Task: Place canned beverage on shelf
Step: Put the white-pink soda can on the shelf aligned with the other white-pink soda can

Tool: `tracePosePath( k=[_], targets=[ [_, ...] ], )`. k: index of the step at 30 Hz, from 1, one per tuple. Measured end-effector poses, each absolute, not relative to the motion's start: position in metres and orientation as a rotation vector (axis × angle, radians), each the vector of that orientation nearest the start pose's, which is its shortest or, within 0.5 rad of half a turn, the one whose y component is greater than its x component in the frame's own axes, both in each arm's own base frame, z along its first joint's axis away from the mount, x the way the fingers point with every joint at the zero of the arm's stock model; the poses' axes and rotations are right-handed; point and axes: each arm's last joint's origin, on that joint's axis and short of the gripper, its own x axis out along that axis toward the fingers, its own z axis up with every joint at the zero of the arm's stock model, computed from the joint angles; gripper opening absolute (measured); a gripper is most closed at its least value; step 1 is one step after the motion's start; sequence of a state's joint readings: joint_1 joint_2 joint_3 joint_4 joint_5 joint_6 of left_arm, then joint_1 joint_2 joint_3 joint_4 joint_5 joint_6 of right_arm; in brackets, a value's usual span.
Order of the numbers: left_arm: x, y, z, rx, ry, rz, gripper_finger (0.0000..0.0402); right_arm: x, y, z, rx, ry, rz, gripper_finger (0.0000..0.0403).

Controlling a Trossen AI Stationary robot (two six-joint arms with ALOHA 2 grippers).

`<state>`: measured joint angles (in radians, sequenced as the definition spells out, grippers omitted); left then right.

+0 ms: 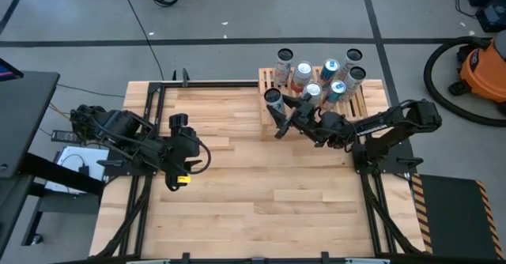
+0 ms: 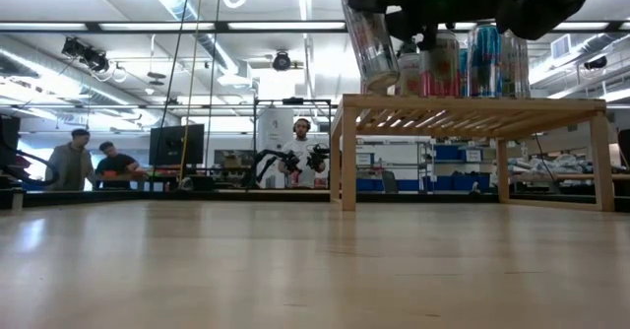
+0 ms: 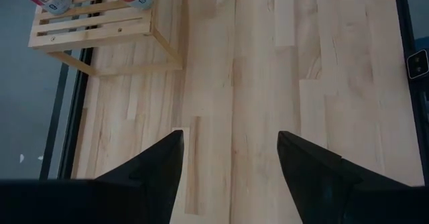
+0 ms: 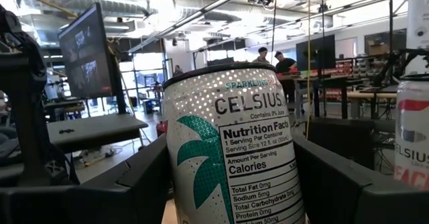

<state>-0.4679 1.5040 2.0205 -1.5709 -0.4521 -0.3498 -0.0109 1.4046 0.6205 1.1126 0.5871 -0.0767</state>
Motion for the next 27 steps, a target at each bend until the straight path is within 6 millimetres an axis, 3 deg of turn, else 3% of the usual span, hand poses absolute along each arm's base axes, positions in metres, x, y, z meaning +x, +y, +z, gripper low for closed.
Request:
tracePosePath(
  k=[3, 11, 27],
  targets=[
    [0.213, -0.093, 0.459, 0.147, 0.924, 0.148, 0.0243, 0.283, -0.019, 0.260, 0.019, -0.295, -0.601, 0.0271],
    [0.213, -0.093, 0.459, 0.139, 0.923, 0.151, 0.0243, 0.318, -0.018, 0.253, -0.079, -0.252, -0.689, 0.0271],
    [0.213, -0.093, 0.459, 0.114, 0.921, 0.164, 0.0243, 0.321, -0.014, 0.246, -0.008, -0.261, -0.850, 0.0288]
  ],
)
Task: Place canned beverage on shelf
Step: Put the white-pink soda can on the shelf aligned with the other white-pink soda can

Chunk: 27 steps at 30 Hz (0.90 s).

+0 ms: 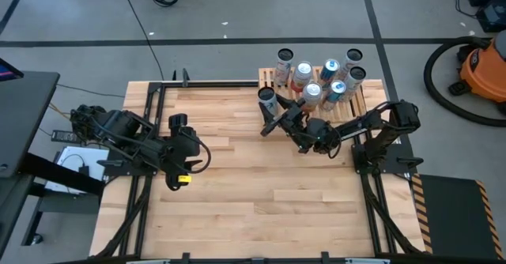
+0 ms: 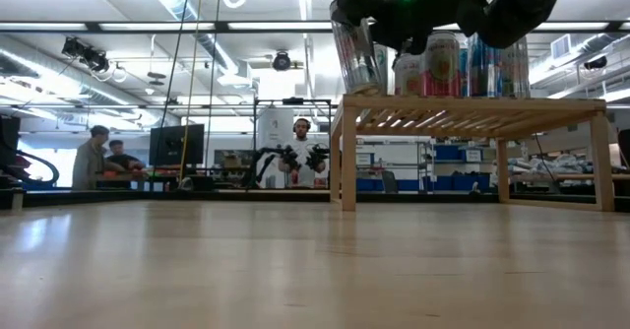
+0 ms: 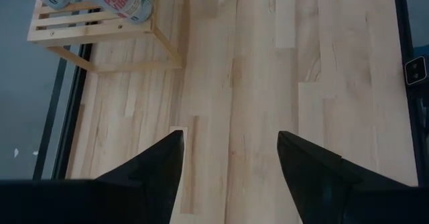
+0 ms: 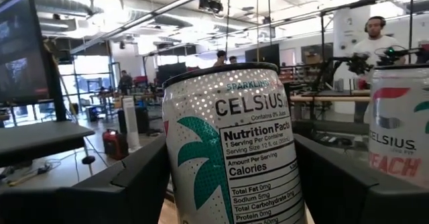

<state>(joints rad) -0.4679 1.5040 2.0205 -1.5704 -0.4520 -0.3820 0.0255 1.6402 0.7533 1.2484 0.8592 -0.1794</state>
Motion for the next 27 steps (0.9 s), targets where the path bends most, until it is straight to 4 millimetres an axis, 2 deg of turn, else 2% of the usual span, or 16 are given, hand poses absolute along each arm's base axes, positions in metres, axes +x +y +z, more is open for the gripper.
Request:
tracePosePath(
  k=[7, 11, 27],
  targets=[
    [0.213, -0.093, 0.459, 0.114, 0.921, 0.164, 0.0243, 0.320, -0.006, 0.243, -0.027, -0.211, -0.909, 0.0301],
    [0.213, -0.093, 0.459, 0.115, 0.922, 0.164, 0.0243, 0.320, -0.002, 0.233, -0.069, -0.126, -0.964, 0.0300],
    [0.213, -0.093, 0.459, 0.114, 0.922, 0.164, 0.0243, 0.318, 0.002, 0.234, -0.073, -0.102, -1.035, 0.0302]
  ],
)
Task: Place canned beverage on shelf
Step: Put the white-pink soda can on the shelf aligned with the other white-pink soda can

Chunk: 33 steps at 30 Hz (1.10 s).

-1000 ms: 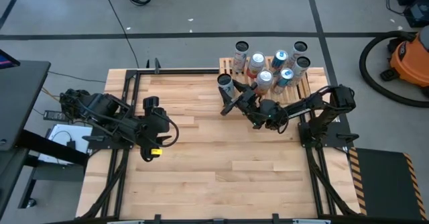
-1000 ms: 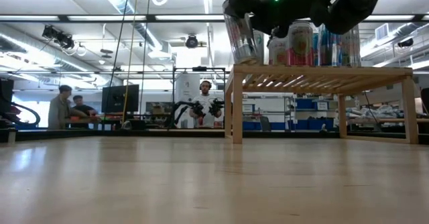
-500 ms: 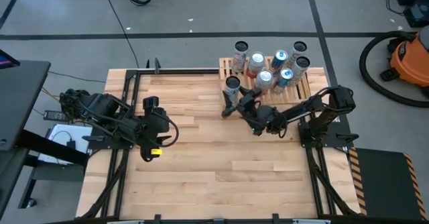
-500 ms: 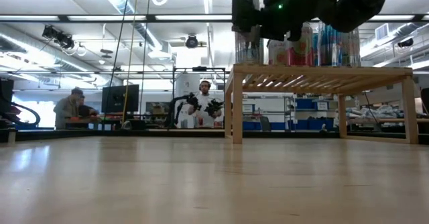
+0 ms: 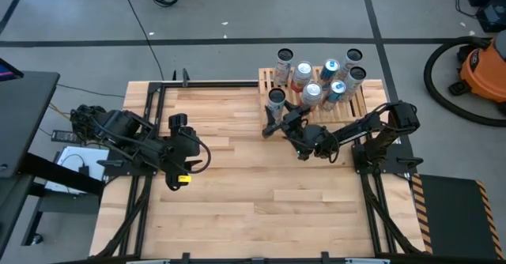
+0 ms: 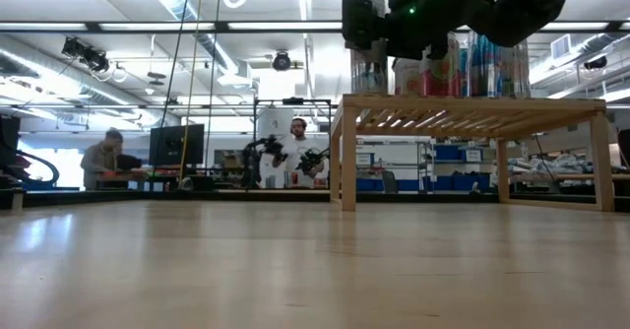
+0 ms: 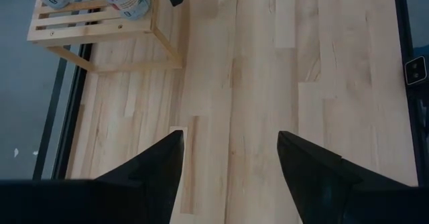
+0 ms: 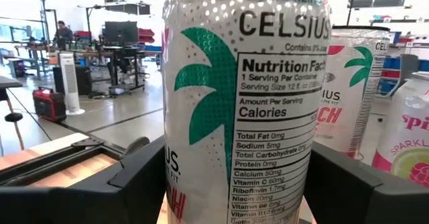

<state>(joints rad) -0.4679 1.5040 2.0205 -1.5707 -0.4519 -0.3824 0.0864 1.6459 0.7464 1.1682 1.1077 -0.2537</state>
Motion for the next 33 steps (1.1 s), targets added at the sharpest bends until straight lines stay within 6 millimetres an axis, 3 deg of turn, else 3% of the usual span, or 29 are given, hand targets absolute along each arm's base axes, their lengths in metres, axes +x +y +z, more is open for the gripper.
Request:
tracePosePath(
  k=[15, 33],
  targets=[
    [0.213, -0.093, 0.459, 0.114, 0.922, 0.164, 0.0243, 0.318, 0.001, 0.235, -0.071, -0.107, -1.035, 0.0308],
    [0.213, -0.093, 0.459, 0.116, 0.922, 0.163, 0.0243, 0.312, 0.013, 0.245, -0.129, -0.098, -1.112, 0.0377]
  ],
)
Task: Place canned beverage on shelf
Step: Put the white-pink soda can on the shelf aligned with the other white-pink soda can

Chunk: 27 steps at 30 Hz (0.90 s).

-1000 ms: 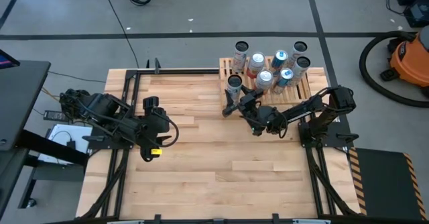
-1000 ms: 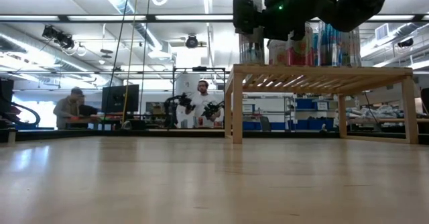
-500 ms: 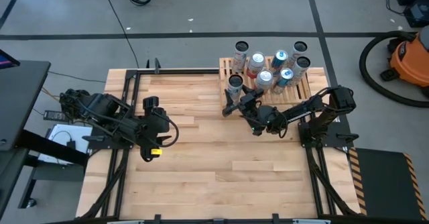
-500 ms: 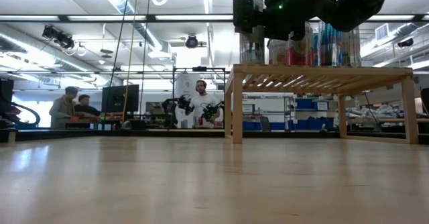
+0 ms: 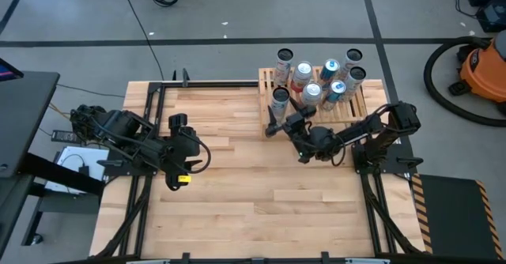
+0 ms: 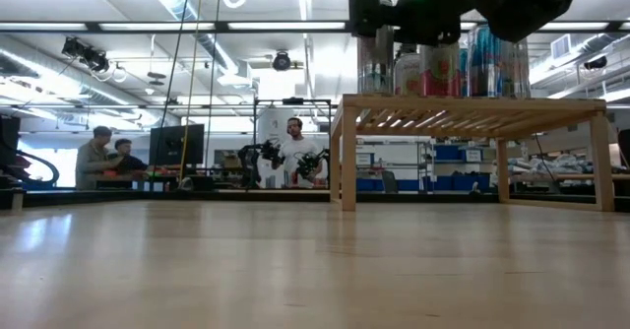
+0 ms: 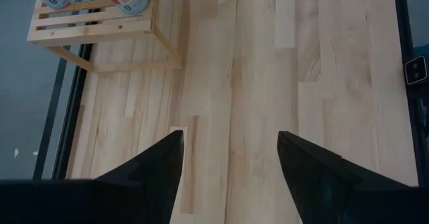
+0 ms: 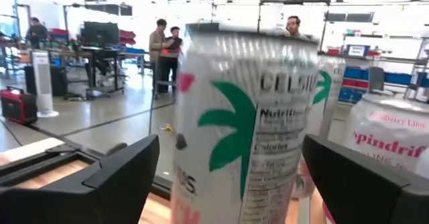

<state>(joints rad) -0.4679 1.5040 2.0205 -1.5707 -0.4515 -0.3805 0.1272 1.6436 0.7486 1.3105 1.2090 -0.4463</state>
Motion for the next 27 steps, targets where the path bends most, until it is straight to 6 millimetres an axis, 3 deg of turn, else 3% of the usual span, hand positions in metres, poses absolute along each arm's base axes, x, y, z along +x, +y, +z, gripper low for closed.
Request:
tracePosePath(
  k=[27],
  targets=[
    [0.213, -0.093, 0.459, 0.115, 0.920, 0.162, 0.0243, 0.301, 0.034, 0.256, -0.126, -0.072, -1.156, 0.0378]
  ],
)
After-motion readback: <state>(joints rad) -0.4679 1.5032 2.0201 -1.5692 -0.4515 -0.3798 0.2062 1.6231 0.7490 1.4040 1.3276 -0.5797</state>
